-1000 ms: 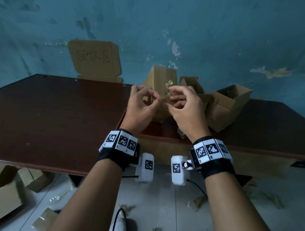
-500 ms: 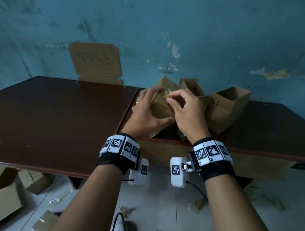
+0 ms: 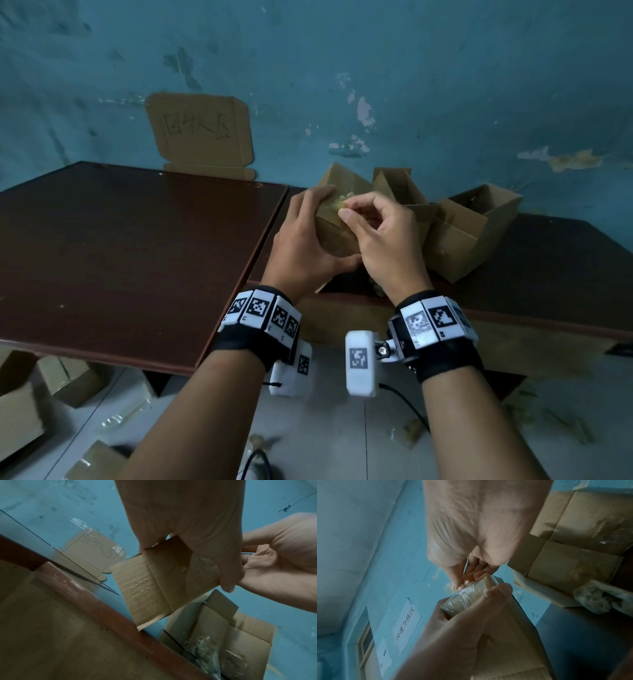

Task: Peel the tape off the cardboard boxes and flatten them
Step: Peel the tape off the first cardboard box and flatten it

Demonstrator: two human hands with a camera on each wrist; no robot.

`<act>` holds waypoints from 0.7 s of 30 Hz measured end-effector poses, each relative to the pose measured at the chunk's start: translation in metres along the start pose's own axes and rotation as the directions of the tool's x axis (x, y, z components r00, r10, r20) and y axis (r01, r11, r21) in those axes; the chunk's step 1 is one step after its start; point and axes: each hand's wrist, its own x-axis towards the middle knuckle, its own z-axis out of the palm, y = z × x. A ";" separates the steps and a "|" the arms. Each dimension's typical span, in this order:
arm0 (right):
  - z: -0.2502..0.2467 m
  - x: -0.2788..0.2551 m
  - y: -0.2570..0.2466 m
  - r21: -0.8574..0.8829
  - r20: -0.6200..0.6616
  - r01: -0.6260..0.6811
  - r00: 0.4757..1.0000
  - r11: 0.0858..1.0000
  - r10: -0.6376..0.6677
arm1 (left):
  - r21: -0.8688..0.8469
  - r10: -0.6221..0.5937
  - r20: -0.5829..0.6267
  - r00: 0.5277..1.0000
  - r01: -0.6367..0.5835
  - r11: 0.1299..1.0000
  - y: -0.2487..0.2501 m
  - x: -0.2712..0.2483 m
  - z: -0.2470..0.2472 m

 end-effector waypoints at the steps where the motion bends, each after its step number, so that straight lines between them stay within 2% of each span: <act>1: -0.002 0.001 0.000 0.010 0.011 -0.007 1.000 1.000 0.007 | 0.003 0.000 0.006 1.000 0.000 1.000 0.000 0.000 -0.001; 5: -0.008 0.002 0.001 0.064 0.054 -0.059 0.997 0.996 0.056 | 0.010 0.000 0.032 0.999 0.000 1.000 0.003 -0.002 -0.002; 12: -0.012 0.002 0.004 0.263 0.098 -0.195 0.980 0.945 0.174 | 0.008 0.036 0.045 0.998 -0.036 0.999 0.002 -0.004 -0.001; 18: -0.013 0.003 0.005 0.369 0.116 -0.231 0.972 0.900 0.203 | 0.045 0.071 0.076 0.995 -0.074 0.996 -0.002 -0.002 -0.003; 21: -0.011 0.005 0.006 0.358 0.086 -0.236 0.972 0.903 0.220 | 0.049 0.077 0.103 0.992 -0.082 0.995 -0.004 -0.001 -0.003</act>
